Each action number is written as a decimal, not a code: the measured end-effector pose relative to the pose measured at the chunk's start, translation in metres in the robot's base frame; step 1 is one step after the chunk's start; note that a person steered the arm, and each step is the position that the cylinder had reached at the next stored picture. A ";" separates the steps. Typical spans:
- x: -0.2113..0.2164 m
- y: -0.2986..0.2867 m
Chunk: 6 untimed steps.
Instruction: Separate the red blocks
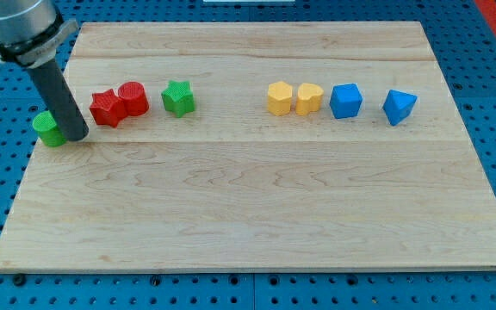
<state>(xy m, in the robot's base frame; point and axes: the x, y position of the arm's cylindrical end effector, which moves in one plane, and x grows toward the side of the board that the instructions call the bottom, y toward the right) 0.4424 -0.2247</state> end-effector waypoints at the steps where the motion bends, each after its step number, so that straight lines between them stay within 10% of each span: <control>1: -0.004 0.029; 6: -0.060 0.062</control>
